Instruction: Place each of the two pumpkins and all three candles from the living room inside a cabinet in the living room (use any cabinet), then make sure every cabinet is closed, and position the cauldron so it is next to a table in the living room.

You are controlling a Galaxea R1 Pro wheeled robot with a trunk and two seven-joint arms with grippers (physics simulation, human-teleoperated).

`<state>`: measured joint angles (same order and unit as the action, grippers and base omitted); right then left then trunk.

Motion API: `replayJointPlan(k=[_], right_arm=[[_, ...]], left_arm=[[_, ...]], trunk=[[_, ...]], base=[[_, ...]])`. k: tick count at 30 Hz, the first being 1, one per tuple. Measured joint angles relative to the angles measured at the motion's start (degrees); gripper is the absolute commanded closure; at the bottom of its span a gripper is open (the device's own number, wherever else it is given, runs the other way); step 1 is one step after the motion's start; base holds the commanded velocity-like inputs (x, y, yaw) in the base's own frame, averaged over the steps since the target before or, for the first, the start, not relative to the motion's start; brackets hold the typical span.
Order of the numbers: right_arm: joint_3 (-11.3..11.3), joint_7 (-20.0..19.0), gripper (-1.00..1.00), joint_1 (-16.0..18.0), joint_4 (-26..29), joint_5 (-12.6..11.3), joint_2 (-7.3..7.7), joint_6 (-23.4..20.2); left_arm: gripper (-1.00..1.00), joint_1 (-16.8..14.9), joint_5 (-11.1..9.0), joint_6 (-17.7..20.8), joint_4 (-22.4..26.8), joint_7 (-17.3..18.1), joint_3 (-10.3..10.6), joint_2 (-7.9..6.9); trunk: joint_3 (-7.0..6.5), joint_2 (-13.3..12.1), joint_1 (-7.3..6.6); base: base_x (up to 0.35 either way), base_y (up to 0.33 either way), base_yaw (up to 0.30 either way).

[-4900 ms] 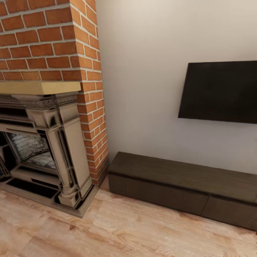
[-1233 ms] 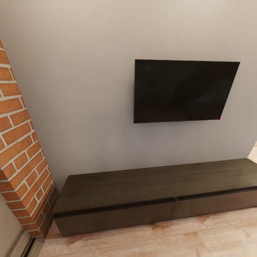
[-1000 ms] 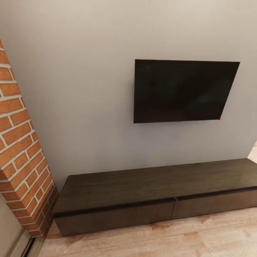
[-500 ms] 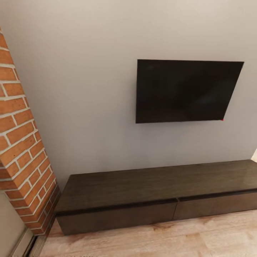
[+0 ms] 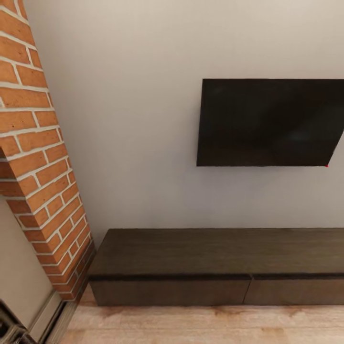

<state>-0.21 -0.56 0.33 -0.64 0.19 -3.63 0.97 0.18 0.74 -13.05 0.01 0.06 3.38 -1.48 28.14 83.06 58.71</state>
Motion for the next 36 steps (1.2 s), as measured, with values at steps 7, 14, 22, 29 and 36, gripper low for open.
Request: replayJointPlan(k=[7,14,22,29,36], right_arm=[[-0.2,0.2,-1.00,0.5,0.0,-0.4,-0.06,0.8],[-0.2,0.2,-1.00,0.5,0.0,-0.4,-0.06,0.8],[-0.2,0.2,-1.00,0.5,0.0,-0.4,-0.06,0.8],[0.4,0.2,-1.00,0.5,0.6,-0.5,-0.22,1.4],[2.5,0.1,-1.00,0.5,2.9,-1.3,0.20,2.6]], left_arm=[[-1.00,-0.5,0.4,-0.3,0.1,0.3,0.0,-0.26],[-1.00,-0.5,0.4,-0.3,0.1,0.3,0.0,-0.26],[-1.00,-0.5,0.4,-0.3,0.1,0.3,0.0,-0.26],[-1.00,-0.5,0.4,-0.1,0.1,0.1,0.1,-0.39],[-1.00,-0.6,0.4,0.0,0.1,0.0,0.1,-0.54]], trunk=[[-0.01,0.0,0.02],[-0.01,0.0,0.02],[-0.01,0.0,0.02],[-0.01,0.0,0.02],[-0.01,0.0,0.02]], base=[[0.060,0.004,0.011],[0.000,0.000,0.000],[0.000,0.000,0.000],[0.000,0.000,0.000],[0.000,0.000,0.000]])
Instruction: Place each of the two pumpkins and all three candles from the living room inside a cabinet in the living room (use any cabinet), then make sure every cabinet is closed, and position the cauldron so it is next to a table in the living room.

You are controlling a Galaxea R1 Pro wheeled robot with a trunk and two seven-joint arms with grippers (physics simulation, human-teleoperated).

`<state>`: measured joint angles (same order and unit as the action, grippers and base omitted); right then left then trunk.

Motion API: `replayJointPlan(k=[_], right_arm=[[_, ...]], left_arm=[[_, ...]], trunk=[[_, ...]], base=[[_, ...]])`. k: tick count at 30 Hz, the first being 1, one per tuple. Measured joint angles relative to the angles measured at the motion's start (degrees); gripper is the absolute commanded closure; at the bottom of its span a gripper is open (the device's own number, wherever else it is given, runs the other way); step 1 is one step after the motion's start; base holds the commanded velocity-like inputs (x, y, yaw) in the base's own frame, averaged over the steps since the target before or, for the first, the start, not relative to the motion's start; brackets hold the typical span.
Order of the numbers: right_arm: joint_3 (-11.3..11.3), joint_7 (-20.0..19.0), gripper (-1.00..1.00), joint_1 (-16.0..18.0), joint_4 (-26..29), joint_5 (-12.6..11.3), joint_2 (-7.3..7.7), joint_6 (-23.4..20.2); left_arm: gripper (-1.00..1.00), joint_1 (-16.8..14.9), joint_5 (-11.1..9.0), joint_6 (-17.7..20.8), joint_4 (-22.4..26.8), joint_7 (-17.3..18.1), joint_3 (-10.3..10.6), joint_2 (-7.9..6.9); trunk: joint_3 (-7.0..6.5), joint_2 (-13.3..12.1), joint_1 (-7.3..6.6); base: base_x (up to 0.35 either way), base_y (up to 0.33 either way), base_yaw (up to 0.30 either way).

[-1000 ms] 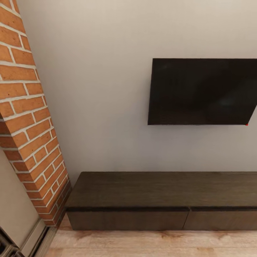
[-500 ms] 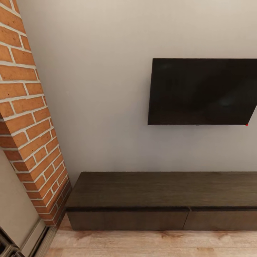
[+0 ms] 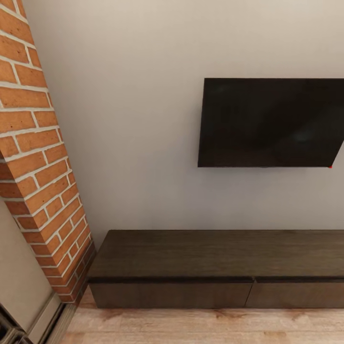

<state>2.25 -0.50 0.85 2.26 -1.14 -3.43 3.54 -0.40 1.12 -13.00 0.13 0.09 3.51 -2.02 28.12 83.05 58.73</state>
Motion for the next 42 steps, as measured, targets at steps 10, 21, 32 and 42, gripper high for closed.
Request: replayJointPlan(k=[10,21,32,42], right_arm=[[4.1,-0.1,-1.00,1.5,10.8,-1.3,0.67,-0.7],[5.7,-0.1,-1.00,4.1,11.2,-1.5,1.24,-2.7],[6.7,1.7,-1.00,7.8,11.7,-1.5,-0.74,-2.5],[13.1,0.6,-1.00,8.6,15.3,-8.3,-1.21,-2.2]], left_arm=[[-1.00,0.0,0.0,0.0,0.0,0.0,0.0,0.00],[-1.00,0.0,0.0,0.0,0.0,0.0,0.0,-0.01],[-1.00,0.0,-0.1,0.0,0.0,-0.1,0.0,0.01],[-1.00,0.0,-0.2,-0.1,0.0,-0.5,0.0,0.01]], trunk=[[0.00,0.0,0.00],[0.00,0.0,0.00],[0.00,0.0,0.00],[0.00,0.0,0.00]], base=[[0.000,0.000,0.000],[0.000,0.000,0.000],[0.000,0.000,0.000],[0.000,0.000,0.000]])
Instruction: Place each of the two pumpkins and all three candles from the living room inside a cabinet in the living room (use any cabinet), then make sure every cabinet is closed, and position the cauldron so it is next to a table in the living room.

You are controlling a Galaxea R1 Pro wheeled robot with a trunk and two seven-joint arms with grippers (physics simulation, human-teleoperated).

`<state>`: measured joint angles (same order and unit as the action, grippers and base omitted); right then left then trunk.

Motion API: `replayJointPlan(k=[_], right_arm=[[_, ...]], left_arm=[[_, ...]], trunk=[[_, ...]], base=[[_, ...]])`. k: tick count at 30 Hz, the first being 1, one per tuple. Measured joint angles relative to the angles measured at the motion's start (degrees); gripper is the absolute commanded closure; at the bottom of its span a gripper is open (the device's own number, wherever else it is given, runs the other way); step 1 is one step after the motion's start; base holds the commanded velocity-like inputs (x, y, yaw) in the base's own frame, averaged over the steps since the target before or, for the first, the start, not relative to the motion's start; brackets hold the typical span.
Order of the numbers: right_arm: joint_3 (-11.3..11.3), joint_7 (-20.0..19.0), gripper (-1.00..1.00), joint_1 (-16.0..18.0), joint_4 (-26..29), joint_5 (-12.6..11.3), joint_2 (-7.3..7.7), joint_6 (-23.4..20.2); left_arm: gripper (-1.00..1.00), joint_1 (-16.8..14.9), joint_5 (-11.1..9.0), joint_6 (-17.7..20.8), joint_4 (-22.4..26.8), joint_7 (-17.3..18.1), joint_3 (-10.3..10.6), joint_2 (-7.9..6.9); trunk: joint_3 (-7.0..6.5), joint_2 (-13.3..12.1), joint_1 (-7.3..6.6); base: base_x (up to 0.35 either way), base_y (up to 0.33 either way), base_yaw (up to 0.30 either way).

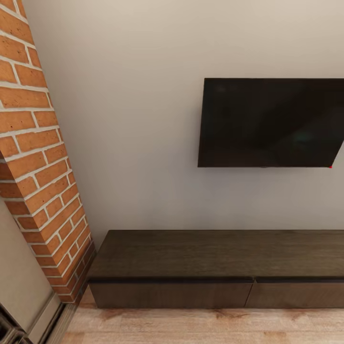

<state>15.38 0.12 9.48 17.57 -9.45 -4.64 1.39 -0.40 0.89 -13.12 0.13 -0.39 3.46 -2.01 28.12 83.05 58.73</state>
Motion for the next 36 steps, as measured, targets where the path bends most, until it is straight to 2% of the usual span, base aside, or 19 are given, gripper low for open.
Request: replayJointPlan(k=[1,3,5,9,12,14,16,17,18,21,29,31,32,34,35,36], right_arm=[[0.8,-0.3,-1.00,0.1,0.5,-1.5,-0.22,0.1],[1.4,-0.7,-1.00,0.2,1.0,-2.8,-1.02,0.2],[1.7,-0.8,-1.00,0.3,1.3,-3.5,-1.63,0.4],[1.8,-1.7,-1.00,0.4,1.5,-4.0,-1.89,0.1],[1.7,-5.4,-1.00,0.7,1.5,-4.1,-2.02,0.0],[2.0,-9.3,-1.00,0.8,1.6,-4.3,-2.03,0.2],[2.9,-12.4,-1.00,0.8,1.7,-4.5,-1.96,0.4],[3.4,-13.2,-1.00,0.9,1.7,-4.6,-1.92,0.4],[5.7,-15.8,-1.00,0.9,1.6,-5.2,-1.81,0.5],[6.6,-16.8,-1.00,0.9,1.6,-5.4,-1.74,0.7],[6.3,-17.6,-1.00,0.9,1.7,-4.9,-1.67,0.8],[6.4,-19.0,-1.00,0.9,1.9,-4.9,-1.71,0.9],[6.4,-19.9,-1.00,0.9,2.0,-4.9,-1.70,1.0],[6.8,-24.7,-1.00,1.0,3.2,-5.2,-1.66,1.4],[7.2,-29.1,-1.00,1.0,4.7,-5.5,-1.63,1.5],[7.5,-31.7,-1.00,1.0,5.8,-5.6,-1.63,1.6]], left_arm=[[-1.00,0.0,0.0,0.0,0.0,0.0,0.0,0.00],[-1.00,0.0,0.0,-0.1,0.0,0.0,0.0,0.00],[-1.00,0.0,0.0,-0.1,0.0,0.0,0.0,0.00],[-1.00,0.0,0.0,-0.2,0.0,0.0,0.0,0.00],[-1.00,0.0,0.0,-0.2,0.0,0.0,0.0,0.00],[-1.00,0.0,0.0,-0.2,0.0,0.1,0.0,0.00],[-1.00,0.0,0.0,-0.1,0.0,0.2,0.0,0.00],[-1.00,0.0,0.0,-0.1,0.0,0.2,0.0,0.00],[-1.00,0.0,0.0,-0.1,0.0,0.3,0.0,0.00],[-1.00,0.0,0.0,-0.1,0.0,0.3,0.0,0.00],[-1.00,0.0,0.0,-0.1,0.0,0.3,-0.1,0.00],[-1.00,0.0,0.0,-0.2,0.0,0.3,-0.1,0.00],[-1.00,0.0,0.0,-0.2,0.0,0.3,-0.1,0.00],[-1.00,0.0,-0.1,-0.3,0.0,0.4,-0.2,0.00],[-1.00,0.0,-0.1,-0.4,0.0,0.4,-0.3,-0.03],[-1.00,0.0,-0.1,-0.5,0.1,0.4,-0.3,-0.04]], trunk=[[0.00,0.0,0.00],[0.00,0.0,0.00],[0.00,0.0,0.00],[0.00,0.0,0.00],[0.00,0.0,0.00],[0.00,0.0,0.00],[0.00,0.0,0.00],[0.00,0.0,0.00],[0.00,0.0,0.00],[0.00,0.0,0.00],[0.00,0.0,0.00],[0.00,0.0,0.00],[0.00,0.0,0.00],[0.00,0.0,0.00],[0.00,0.0,0.00],[0.00,0.0,0.00]], base=[[0.000,0.000,0.000],[0.000,0.000,0.000],[0.000,0.000,0.000],[0.000,0.000,0.000],[0.000,0.000,0.000],[0.000,0.000,0.000],[0.000,0.000,0.000],[0.000,0.000,0.000],[0.000,0.000,0.000],[0.000,0.000,0.000],[0.000,0.000,0.000],[0.000,0.000,0.000],[0.000,0.000,0.000],[0.000,0.000,0.000],[0.000,0.000,0.000],[0.000,0.000,0.000]])
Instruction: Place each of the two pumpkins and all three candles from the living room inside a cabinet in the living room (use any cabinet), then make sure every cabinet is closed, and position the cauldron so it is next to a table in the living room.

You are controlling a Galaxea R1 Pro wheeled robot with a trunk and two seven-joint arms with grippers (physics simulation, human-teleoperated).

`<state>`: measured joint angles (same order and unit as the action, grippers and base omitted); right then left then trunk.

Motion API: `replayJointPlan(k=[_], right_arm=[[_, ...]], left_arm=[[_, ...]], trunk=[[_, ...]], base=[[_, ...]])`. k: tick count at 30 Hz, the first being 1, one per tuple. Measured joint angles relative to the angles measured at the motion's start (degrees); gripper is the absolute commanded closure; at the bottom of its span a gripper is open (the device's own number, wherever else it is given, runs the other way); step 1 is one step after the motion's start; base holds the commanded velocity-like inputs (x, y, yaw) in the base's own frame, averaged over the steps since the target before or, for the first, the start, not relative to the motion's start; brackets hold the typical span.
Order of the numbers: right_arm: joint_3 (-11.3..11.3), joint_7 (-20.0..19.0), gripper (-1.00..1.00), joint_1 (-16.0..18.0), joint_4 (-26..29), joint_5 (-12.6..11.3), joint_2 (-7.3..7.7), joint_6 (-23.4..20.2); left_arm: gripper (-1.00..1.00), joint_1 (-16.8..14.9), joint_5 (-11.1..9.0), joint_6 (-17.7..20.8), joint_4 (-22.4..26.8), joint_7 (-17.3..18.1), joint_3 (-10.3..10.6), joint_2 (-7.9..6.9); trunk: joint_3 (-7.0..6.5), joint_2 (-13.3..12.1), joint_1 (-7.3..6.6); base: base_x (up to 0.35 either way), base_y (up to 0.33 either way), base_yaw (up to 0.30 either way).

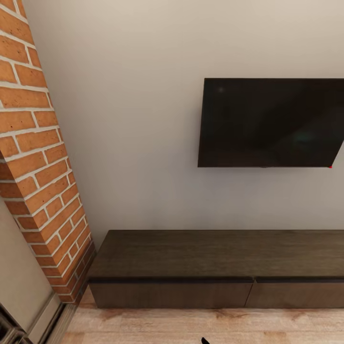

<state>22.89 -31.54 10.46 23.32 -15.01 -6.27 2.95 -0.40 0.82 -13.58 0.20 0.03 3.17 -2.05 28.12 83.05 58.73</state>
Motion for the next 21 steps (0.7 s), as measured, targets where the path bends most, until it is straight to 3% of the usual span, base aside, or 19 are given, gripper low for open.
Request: replayJointPlan(k=[1,3,5,8,12,15,21], right_arm=[[1.1,-4.8,-1.00,0.0,2.1,-0.2,-0.03,0.0],[3.4,-9.9,-1.00,0.0,4.4,-0.4,-0.18,0.0],[4.6,-11.6,-1.00,0.0,5.3,-0.4,-0.31,0.0],[7.1,-12.7,-1.00,0.0,6.3,-0.9,-0.35,0.2],[9.6,-13.2,-1.00,0.0,6.4,-3.8,-0.31,0.3],[9.9,-13.2,-1.00,0.0,6.4,-4.5,-0.33,0.3],[9.8,-12.9,-1.00,0.0,6.4,-4.7,-0.34,0.3]], left_arm=[[-1.00,0.0,0.0,-0.1,0.2,0.0,0.0,-0.02],[-1.00,0.0,0.0,-0.2,0.7,0.1,0.0,-0.06],[-1.00,0.0,0.0,-0.2,1.3,0.1,-0.1,-0.05],[-1.00,0.0,0.0,-0.2,6.4,0.0,-0.2,-0.05],[-1.00,0.6,0.0,0.0,18.6,0.0,-0.1,-0.02],[-1.00,1.1,0.0,0.2,22.5,0.1,0.1,-0.01],[-1.00,1.3,0.0,0.2,24.9,0.1,0.2,-0.02]], trunk=[[0.00,0.0,0.00],[0.00,0.0,0.00],[0.00,0.0,0.00],[-0.01,0.0,0.01],[0.01,0.0,0.00],[0.01,0.0,0.00],[0.01,0.0,0.02]], base=[[0.000,0.000,0.000],[0.000,0.000,0.000],[-0.026,0.000,0.000],[-0.103,0.000,0.000],[-0.044,0.000,0.000],[-0.025,0.000,0.000],[-0.168,0.000,0.000]])
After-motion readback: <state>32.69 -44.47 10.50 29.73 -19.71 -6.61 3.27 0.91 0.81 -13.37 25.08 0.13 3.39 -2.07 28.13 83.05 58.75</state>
